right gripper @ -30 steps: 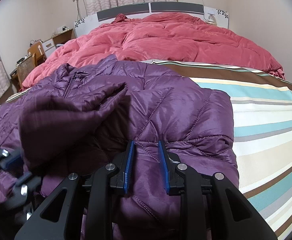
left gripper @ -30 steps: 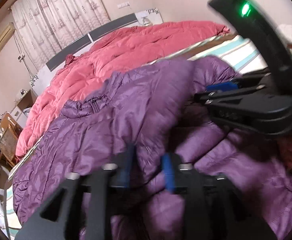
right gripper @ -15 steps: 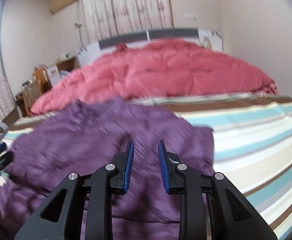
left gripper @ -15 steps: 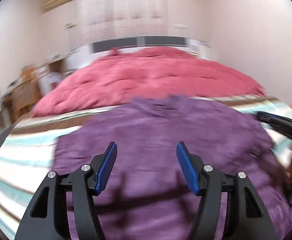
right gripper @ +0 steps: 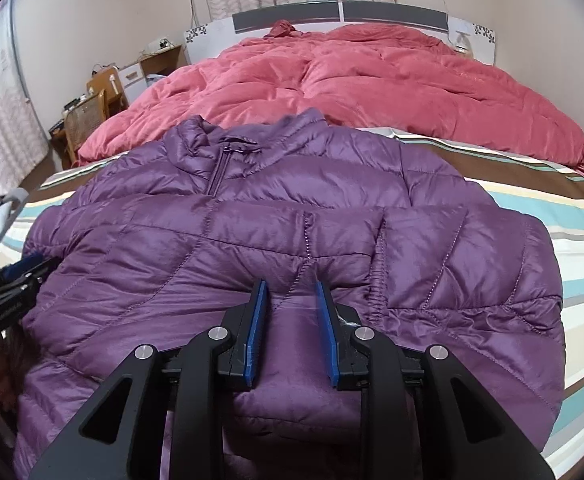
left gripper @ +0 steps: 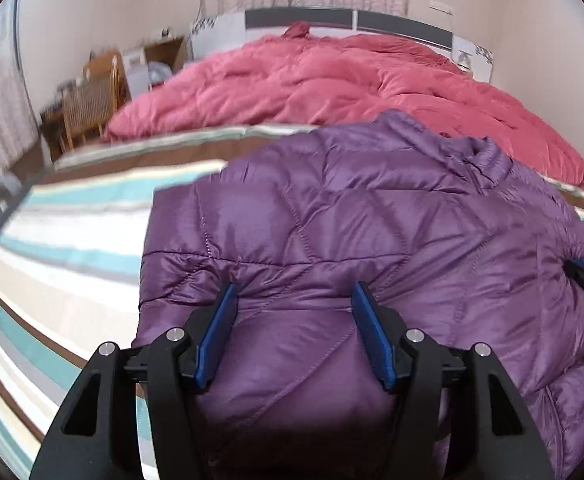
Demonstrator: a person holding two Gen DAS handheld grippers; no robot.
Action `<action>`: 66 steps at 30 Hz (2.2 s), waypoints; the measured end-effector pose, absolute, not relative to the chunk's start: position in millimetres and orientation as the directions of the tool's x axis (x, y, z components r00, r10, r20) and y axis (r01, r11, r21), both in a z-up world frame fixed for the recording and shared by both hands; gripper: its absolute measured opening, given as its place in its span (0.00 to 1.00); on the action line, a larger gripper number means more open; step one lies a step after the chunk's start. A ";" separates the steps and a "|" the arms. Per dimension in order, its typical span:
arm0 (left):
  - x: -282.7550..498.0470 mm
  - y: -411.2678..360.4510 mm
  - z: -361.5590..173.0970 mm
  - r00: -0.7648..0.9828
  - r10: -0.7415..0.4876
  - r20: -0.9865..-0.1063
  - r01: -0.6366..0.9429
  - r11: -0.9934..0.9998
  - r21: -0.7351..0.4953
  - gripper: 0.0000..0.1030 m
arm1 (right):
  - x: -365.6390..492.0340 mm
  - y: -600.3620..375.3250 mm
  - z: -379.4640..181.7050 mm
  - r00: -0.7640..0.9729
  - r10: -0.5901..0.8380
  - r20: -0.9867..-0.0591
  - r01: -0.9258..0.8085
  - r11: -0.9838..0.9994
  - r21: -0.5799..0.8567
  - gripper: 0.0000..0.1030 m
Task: Fold large clothes
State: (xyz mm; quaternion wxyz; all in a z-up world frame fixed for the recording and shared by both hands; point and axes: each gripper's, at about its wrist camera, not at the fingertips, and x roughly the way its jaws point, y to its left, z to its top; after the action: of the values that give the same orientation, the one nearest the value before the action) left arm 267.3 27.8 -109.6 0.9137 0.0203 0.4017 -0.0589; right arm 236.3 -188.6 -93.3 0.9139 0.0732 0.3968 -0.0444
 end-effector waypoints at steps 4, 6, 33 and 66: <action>274.9 33.6 -118.5 0.646 -0.135 -0.751 0.126 0.990 -0.069 0.58 | 240.6 -182.2 -98.0 0.670 -0.068 -0.739 0.142 0.989 0.037 0.24; 273.4 30.7 -116.9 0.651 -0.125 -0.749 0.128 0.990 -0.054 0.59 | 239.1 -182.9 -97.5 0.670 -0.076 -0.738 0.143 0.989 0.028 0.24; 229.7 43.5 -111.2 0.644 -0.064 -0.762 0.113 0.994 0.012 0.97 | 193.3 -202.0 -84.0 0.678 -0.035 -0.734 0.170 0.979 0.111 0.41; 28.4 157.2 -128.5 0.571 -0.326 -0.754 0.252 0.943 -0.217 0.64 | -69.2 -261.4 -95.6 0.566 0.295 -0.770 0.083 0.909 0.409 0.49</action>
State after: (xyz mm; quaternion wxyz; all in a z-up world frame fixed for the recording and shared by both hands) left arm 28.4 157.2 -128.5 0.8852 -0.0425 0.4336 -0.1631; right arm -69.2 -261.4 -95.7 0.8609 0.2043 0.4618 0.0616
